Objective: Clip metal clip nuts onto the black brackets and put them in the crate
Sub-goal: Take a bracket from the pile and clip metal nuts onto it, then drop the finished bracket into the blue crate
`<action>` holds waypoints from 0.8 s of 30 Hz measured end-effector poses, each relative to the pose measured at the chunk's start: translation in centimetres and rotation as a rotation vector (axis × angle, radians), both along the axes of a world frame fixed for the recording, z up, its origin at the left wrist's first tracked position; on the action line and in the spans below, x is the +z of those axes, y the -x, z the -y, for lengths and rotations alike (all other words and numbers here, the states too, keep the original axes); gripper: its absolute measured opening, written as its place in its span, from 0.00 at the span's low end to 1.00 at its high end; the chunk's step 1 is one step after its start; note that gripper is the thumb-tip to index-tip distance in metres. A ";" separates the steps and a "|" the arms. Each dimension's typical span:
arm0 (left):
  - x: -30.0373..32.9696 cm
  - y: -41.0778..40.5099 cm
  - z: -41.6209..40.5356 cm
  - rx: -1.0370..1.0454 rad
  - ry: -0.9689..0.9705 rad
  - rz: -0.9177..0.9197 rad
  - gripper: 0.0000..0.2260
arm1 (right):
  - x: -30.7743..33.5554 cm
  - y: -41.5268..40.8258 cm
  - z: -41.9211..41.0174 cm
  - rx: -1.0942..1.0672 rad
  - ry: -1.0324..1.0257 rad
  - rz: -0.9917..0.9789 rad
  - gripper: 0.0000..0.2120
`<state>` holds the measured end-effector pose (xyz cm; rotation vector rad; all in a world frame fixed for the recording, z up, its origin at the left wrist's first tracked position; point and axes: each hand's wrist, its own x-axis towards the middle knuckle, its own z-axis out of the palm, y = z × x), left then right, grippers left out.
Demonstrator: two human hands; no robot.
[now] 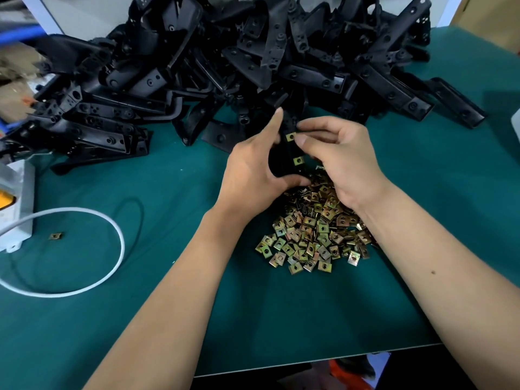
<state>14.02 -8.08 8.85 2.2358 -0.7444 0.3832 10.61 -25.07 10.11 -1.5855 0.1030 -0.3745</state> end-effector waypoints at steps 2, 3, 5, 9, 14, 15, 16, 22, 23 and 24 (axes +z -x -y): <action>0.0 -0.1 0.1 0.034 0.030 -0.022 0.54 | 0.1 -0.1 0.0 0.002 0.029 -0.008 0.06; 0.1 0.0 0.1 0.058 0.040 -0.024 0.54 | 0.0 -0.2 0.1 -0.016 0.083 -0.009 0.04; 0.1 0.0 0.1 0.112 0.056 -0.015 0.54 | -0.2 -0.3 0.3 -0.029 0.215 -0.028 0.04; 0.5 0.0 -0.1 0.164 0.061 -0.013 0.54 | -0.4 -0.1 0.3 0.045 0.291 -0.048 0.05; 0.6 0.5 0.0 0.203 0.015 -0.008 0.54 | -0.5 0.0 -0.3 -0.004 0.410 -0.051 0.05; 0.5 0.6 0.0 0.221 0.003 -0.003 0.54 | -0.5 0.1 -0.4 -0.004 0.442 -0.043 0.05; 0.5 0.6 0.0 0.242 -0.007 0.008 0.54 | -0.4 0.2 -0.6 -0.004 0.467 -0.031 0.06; 1.1 1.1 0.0 0.293 -0.045 0.062 0.52 | 0.6 0.6 -1.1 -0.002 0.519 0.010 0.11; 1.3 1.2 0.1 0.299 -0.059 0.070 0.51 | 0.9 0.8 -1.1 0.002 0.526 0.015 0.11; 1.6 1.3 0.3 0.311 -0.072 0.084 0.50 | 1.1 1.0 -1.1 -0.002 0.534 0.023 0.09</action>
